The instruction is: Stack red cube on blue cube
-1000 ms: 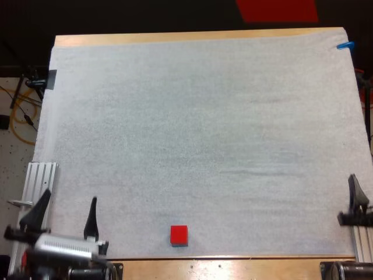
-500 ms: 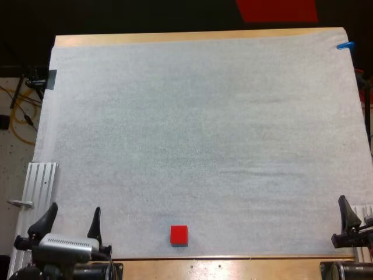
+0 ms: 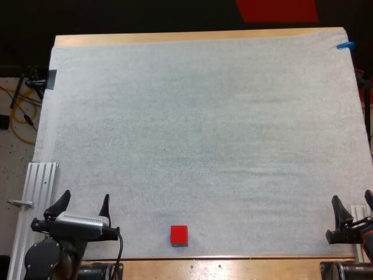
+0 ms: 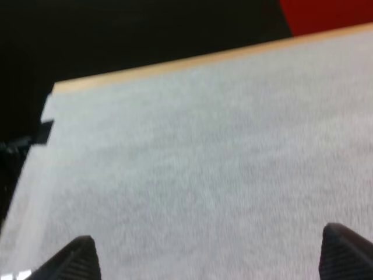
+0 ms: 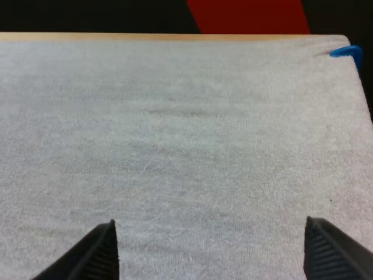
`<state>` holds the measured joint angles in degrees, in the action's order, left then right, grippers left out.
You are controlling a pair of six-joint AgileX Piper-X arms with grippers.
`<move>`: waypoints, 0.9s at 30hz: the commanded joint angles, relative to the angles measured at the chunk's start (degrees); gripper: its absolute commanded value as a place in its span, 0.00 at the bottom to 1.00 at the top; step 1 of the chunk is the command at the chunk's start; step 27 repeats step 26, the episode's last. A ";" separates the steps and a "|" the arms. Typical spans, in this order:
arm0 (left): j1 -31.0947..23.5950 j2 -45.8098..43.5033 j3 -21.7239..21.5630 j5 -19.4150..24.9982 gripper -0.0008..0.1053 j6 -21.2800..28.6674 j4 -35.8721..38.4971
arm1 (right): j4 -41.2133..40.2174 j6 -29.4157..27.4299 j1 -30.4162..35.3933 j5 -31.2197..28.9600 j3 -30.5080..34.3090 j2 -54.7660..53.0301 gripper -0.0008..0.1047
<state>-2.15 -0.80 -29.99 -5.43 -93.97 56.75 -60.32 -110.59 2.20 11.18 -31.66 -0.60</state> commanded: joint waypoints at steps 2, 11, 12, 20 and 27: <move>-0.04 -7.79 1.10 0.56 0.71 -0.88 0.46 | 0.57 -0.21 0.28 0.66 0.84 -2.46 0.62; -0.04 -7.79 1.44 0.56 0.71 -0.88 -0.34 | 0.53 -0.21 0.28 0.66 1.21 -2.32 0.62; -0.04 -7.79 1.44 0.56 0.71 -0.88 -0.34 | 0.53 -0.21 0.28 0.66 1.21 -2.32 0.62; -0.04 -7.79 1.44 0.56 0.71 -0.88 -0.34 | 0.53 -0.21 0.28 0.24 1.21 -2.32 0.62; -0.04 -7.79 1.44 0.56 0.71 -0.88 -0.34 | 0.53 -0.21 0.28 0.24 1.21 -2.32 0.62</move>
